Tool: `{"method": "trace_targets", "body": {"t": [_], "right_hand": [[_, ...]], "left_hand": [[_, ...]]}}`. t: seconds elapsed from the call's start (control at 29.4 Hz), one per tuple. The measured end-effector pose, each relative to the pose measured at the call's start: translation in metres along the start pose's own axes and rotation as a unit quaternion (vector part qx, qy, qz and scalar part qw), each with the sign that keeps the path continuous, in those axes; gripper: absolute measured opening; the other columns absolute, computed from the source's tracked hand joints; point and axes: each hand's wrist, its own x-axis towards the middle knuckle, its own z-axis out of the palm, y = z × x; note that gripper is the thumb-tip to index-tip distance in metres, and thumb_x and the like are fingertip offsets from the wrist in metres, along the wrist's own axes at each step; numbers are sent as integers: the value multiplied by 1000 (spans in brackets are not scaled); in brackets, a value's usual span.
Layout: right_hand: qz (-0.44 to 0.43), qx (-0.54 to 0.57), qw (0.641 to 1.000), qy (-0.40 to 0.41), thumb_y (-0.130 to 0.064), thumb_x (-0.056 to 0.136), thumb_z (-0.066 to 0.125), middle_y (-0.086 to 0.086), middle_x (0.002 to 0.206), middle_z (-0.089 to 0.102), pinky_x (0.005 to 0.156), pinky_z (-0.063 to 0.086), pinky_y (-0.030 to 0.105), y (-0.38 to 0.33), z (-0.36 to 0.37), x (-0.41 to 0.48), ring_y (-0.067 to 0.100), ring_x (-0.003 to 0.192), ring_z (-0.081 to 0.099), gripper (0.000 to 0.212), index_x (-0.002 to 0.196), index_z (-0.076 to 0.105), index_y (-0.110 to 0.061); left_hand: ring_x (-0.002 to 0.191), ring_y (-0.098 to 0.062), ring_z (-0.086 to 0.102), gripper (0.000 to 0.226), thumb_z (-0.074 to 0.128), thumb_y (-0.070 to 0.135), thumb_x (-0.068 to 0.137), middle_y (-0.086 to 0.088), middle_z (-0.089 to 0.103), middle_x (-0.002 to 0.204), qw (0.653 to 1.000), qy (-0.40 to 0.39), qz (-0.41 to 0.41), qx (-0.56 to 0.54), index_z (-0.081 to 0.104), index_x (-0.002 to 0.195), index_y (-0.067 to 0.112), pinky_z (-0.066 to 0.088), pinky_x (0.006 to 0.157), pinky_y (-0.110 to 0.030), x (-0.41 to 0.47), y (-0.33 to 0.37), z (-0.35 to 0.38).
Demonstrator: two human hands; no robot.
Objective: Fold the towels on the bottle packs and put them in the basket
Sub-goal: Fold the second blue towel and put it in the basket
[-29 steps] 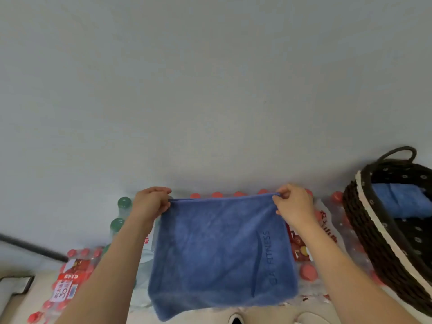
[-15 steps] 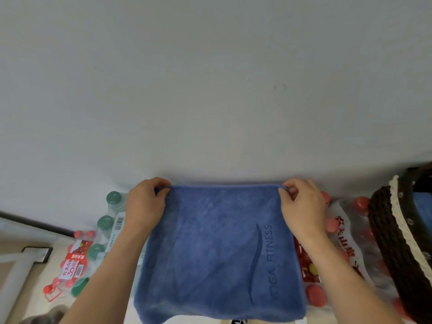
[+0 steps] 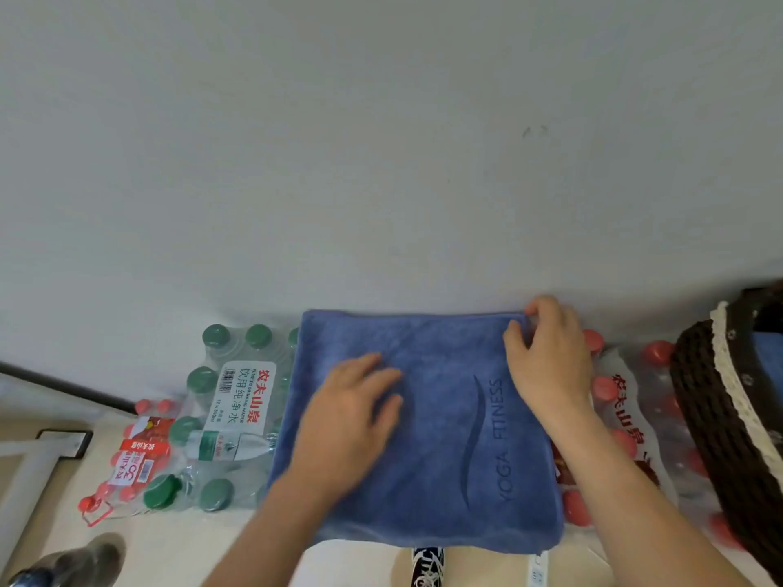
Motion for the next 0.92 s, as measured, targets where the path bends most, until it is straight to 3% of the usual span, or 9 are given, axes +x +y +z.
{"method": "trace_targets", "body": {"t": [0.1, 0.24, 0.34, 0.44, 0.54, 0.65, 0.71, 0.78, 0.92], "right_hand": [[-109, -114, 987, -38, -32, 91, 54, 18, 129, 52, 90, 46, 46, -2, -1, -30, 36, 118, 49, 44, 128, 53, -9], [-155, -213, 956, -125, -53, 93, 34, 8, 152, 38, 106, 37, 48, 11, 10, -82, 26, 140, 35, 61, 142, 43, -18], [-138, -184, 960, -160, -58, 93, 24, 0, 160, 20, 112, 23, 49, 17, 13, -86, 20, 146, 19, 64, 149, 29, -27], [-122, -145, 965, -180, -57, 96, 26, -5, 162, 2, 116, 12, 47, 15, 7, -81, 16, 148, 1, 59, 151, 11, -39], [-70, -35, 987, -138, -44, 96, 43, -2, 158, 21, 113, 24, 44, 16, -17, -95, 20, 144, 21, 57, 149, 24, -32], [46, 99, 993, -49, -30, 94, 54, -1, 128, 52, 93, 49, 36, 26, -40, -127, 14, 109, 55, 38, 131, 48, -24], [133, 159, 978, -29, -25, 93, 57, -4, 107, 58, 74, 50, 28, 27, -50, -156, 10, 89, 59, 18, 110, 56, -25], [210, 218, 953, -24, -22, 92, 59, -3, 91, 60, 65, 44, 26, 26, -53, -183, 16, 85, 60, 3, 95, 56, -23], [343, 296, 890, -58, -30, 90, 63, 5, 92, 61, 68, 43, 29, 31, -37, -217, 20, 86, 58, 16, 92, 53, -17]], "left_hand": [[136, -26, 40, 51, 41, 56, 89, -6, 42, 149, 992, -39, 33, 113, 50, 135, 35, 28, 111, -46, -26, 10, 32], [141, -28, 32, 56, 36, 57, 92, -7, 32, 155, 984, -33, 50, 167, 39, 143, 36, 20, 111, -49, -29, 4, 41], [139, -27, 36, 54, 37, 55, 91, -6, 36, 153, 986, -37, 42, 156, 42, 142, 35, 28, 111, -50, -27, 6, 37], [122, -24, 51, 43, 50, 39, 86, -2, 53, 136, 998, 30, -17, 60, 58, 126, 27, 45, 97, -43, -39, 5, 23], [90, -11, 57, 22, 63, 14, 83, 8, 58, 104, 984, 105, -123, -79, 66, 102, 24, 46, 76, -24, -72, -3, 1], [72, -6, 59, 18, 67, 9, 82, 8, 61, 84, 950, 122, -249, -146, 64, 87, 26, 42, 64, -25, -112, -19, -15], [68, -12, 62, 16, 68, 13, 83, 8, 64, 74, 933, 114, -302, -162, 61, 81, 27, 41, 63, -31, -132, -28, -17], [66, -12, 60, 17, 69, 19, 84, 8, 64, 70, 924, 102, -331, -162, 56, 77, 27, 39, 60, -32, -145, -34, -16], [73, -14, 62, 16, 69, 31, 85, 8, 65, 76, 912, 81, -356, -188, 55, 81, 24, 42, 64, -33, -159, -45, -11]]}}
